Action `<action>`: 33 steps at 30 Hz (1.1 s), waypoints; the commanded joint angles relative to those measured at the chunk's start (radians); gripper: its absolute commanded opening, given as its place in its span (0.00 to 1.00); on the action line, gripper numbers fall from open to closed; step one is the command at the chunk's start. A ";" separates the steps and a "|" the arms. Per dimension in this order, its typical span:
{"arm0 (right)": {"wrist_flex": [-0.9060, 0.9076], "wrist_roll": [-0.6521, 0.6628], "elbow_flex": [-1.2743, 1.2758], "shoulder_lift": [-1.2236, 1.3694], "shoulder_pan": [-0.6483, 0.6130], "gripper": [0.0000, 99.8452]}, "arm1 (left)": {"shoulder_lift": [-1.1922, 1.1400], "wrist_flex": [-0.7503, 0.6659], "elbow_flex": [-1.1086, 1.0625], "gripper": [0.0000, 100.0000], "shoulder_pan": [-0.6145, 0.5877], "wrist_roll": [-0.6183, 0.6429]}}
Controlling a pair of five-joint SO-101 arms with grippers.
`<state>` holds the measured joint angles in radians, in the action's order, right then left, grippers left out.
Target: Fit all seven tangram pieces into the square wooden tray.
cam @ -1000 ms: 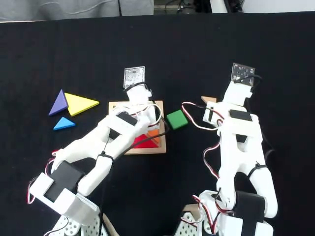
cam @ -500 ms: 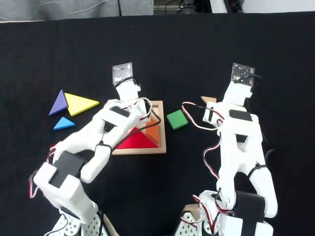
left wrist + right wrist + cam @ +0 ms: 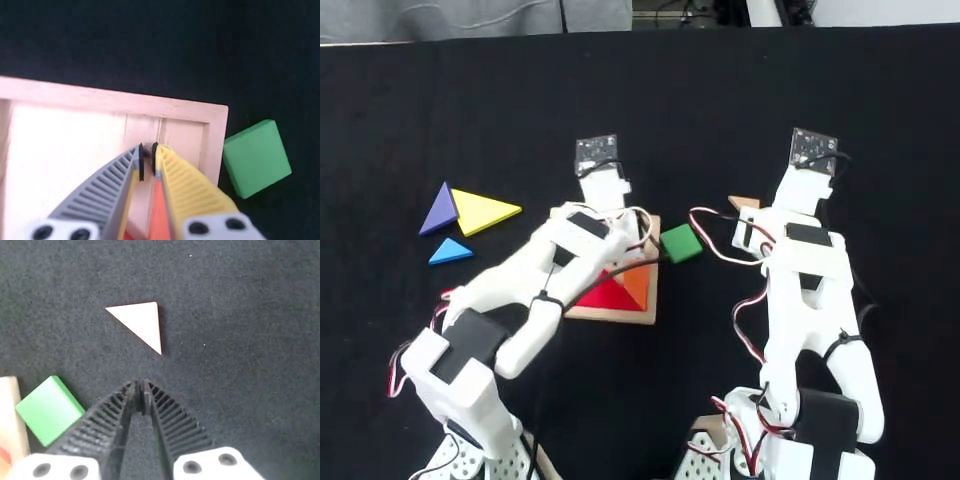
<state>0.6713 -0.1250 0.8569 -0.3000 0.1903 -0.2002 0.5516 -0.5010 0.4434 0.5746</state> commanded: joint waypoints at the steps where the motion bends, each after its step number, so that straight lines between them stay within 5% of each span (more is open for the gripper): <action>1: -0.018 -0.005 -0.079 -0.038 -0.015 0.01 | 0.006 0.060 0.042 0.07 0.031 0.009; 14: -0.018 -0.005 -0.081 -0.041 -0.014 0.01 | 0.285 0.068 0.027 0.07 -0.061 -0.002; 22: 0.086 0.078 -0.125 -0.042 -0.043 0.01 | 0.446 0.110 -0.159 0.07 -0.288 -0.204; 33: 0.227 0.107 -0.165 -0.031 -0.123 0.01 | 0.410 -0.189 -0.357 0.07 -0.266 -0.327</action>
<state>0.8922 -0.0284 0.7265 -0.3000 0.0859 0.2033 0.4795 -0.8462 0.1703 0.2908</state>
